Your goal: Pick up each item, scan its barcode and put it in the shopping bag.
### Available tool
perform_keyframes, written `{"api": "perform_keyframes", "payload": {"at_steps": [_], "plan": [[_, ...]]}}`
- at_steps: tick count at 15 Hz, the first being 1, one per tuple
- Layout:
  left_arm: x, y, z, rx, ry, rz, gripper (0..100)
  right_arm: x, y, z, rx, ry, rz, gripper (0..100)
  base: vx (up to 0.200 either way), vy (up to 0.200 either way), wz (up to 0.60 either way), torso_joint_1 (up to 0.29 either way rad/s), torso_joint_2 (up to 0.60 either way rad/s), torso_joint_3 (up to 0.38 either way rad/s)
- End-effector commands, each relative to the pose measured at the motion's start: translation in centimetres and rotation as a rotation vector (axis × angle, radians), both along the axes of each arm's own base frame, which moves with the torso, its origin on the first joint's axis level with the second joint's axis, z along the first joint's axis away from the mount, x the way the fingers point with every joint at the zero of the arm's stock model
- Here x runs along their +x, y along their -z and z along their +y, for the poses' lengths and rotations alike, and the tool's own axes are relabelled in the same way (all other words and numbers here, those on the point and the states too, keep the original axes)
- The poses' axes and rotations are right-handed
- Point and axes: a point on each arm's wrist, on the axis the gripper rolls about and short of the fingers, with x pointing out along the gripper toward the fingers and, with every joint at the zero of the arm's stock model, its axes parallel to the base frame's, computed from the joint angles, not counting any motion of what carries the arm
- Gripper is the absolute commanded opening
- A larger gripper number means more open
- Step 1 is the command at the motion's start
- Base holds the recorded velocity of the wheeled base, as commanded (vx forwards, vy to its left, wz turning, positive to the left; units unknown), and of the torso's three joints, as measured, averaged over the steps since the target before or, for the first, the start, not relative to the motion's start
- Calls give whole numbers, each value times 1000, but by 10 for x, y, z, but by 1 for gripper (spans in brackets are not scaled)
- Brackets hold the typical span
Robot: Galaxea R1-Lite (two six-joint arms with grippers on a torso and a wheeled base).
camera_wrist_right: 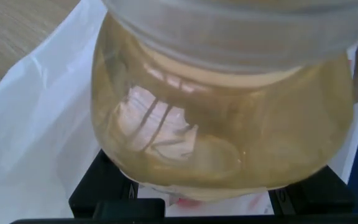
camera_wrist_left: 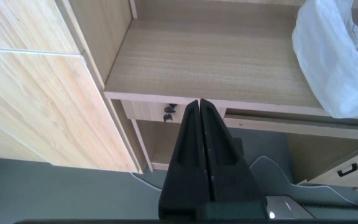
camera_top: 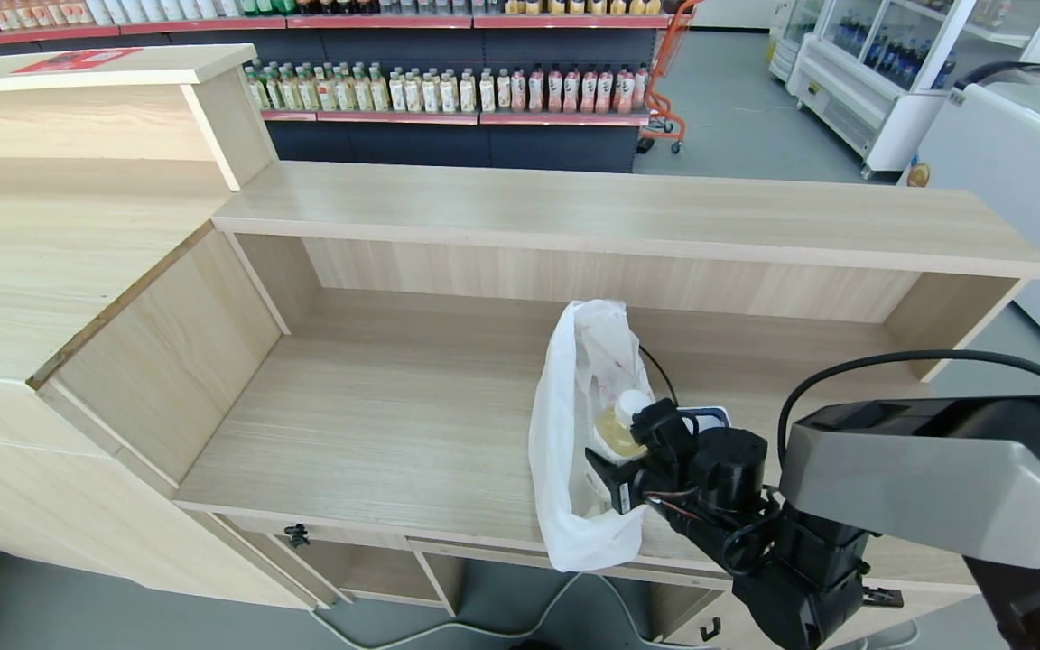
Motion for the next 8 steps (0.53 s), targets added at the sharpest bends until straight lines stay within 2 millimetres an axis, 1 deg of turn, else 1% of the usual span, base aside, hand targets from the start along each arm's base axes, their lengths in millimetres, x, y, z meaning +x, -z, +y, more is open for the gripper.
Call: {"api": "perform_keyframes", "payload": {"at_steps": [1, 8], "plan": [[0, 0, 0, 0, 0, 2, 0, 0, 14, 2, -16, -4, 28, 0, 0, 0, 0, 0, 0, 0], [0, 0, 0, 0, 0, 0, 0, 2, 30, 2, -49, 1, 46, 0, 0, 0, 0, 0, 0, 0]]}}
